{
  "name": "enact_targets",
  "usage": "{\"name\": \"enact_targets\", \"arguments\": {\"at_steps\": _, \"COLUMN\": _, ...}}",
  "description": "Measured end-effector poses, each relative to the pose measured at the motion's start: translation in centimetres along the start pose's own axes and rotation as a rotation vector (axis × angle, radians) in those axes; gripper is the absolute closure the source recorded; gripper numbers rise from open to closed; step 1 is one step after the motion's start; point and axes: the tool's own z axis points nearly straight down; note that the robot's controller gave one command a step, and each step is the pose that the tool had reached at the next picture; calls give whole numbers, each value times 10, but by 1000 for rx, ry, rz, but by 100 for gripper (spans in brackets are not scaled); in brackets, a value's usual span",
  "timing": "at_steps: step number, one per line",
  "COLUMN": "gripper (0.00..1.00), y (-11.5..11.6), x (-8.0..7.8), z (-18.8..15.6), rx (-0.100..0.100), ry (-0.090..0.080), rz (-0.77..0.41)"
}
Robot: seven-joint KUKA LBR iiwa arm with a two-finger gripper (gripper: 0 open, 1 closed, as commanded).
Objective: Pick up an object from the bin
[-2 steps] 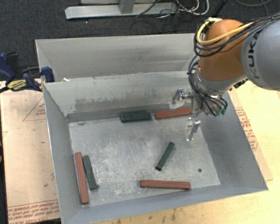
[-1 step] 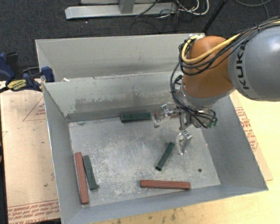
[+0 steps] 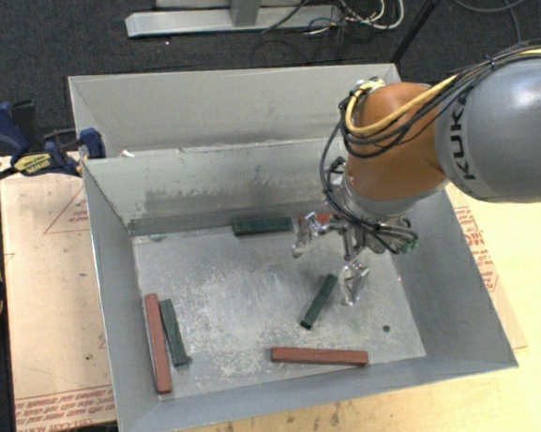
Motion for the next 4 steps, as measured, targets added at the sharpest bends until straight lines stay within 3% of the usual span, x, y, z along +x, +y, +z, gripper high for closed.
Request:
{"name": "enact_targets", "arguments": {"at_steps": 1, "gripper": 0, "y": 6, "x": -1, "z": 41, "rx": 1, "ry": -1, "rz": -273}}
{"name": "enact_targets", "arguments": {"at_steps": 2, "gripper": 100, "y": 12, "x": -4, "z": 43, "rx": 12, "ry": -18, "rz": -287}}
{"name": "enact_targets", "arguments": {"at_steps": 4, "gripper": 100, "y": 12, "x": -4, "z": 40, "rx": 10, "ry": -16, "rz": -286}}
